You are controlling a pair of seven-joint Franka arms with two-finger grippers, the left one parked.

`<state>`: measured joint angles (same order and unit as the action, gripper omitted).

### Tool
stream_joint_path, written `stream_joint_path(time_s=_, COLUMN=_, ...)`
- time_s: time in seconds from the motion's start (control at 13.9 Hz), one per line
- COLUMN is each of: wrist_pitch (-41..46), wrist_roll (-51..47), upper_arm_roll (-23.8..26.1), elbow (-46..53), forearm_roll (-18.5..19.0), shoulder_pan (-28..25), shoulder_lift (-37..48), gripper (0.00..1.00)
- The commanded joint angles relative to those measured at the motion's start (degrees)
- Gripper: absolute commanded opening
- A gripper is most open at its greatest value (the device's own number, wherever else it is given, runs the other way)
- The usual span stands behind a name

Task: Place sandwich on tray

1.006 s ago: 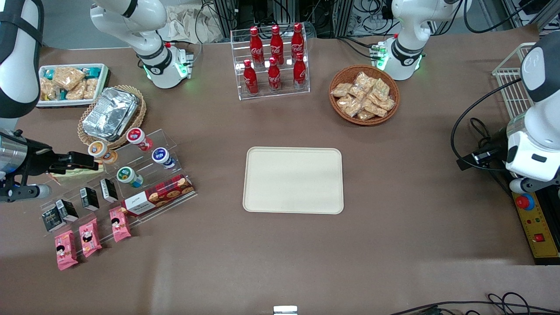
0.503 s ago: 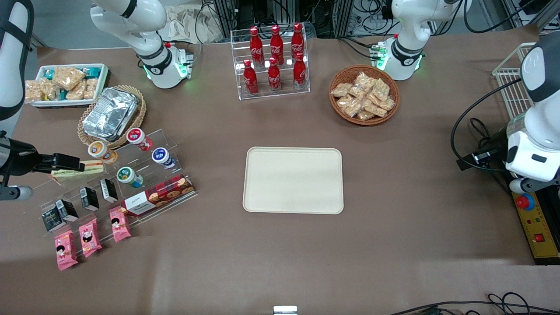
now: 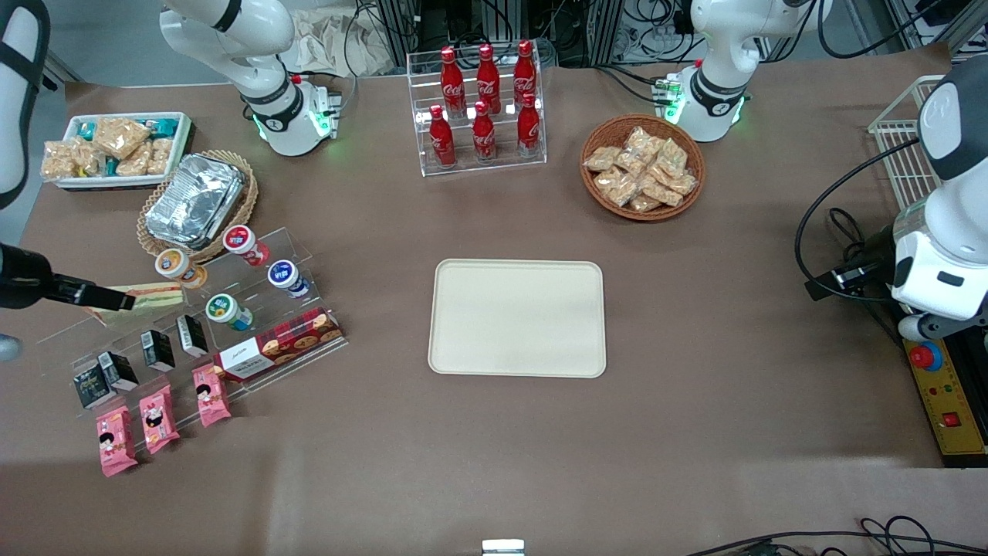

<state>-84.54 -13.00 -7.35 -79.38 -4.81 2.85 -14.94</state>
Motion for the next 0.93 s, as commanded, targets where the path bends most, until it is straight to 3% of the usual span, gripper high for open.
stream_joint_path(time_s=0.0, wrist_pitch=3.0, wrist_roll=-7.3, upper_arm_roll=-0.6, elbow=-0.3, forearm_roll=0.6, shoulder_pan=1.8, shoulder_lift=0.8, gripper=1.00)
stream_joint_path(time_s=0.29, wrist_pitch=2.4, wrist_roll=-21.0, upper_arm_roll=-5.6, elbow=-0.4, forearm_roll=0.9, shoulder_pan=1.8, shoulder_lift=0.6, gripper=1.00)
stream_joint_path(time_s=0.65, wrist_pitch=1.3, wrist_roll=-28.3, upper_arm_roll=-6.4, elbow=-0.5, forearm_roll=1.8, shoulder_pan=5.4, shoulder_lift=-0.3, gripper=1.00)
stream_joint_path(time_s=0.86, wrist_pitch=-2.3, wrist_roll=-32.5, upper_arm_roll=-6.9, elbow=-3.5, forearm_roll=0.4, shoulder_pan=6.4, shoulder_lift=-0.5, gripper=1.00)
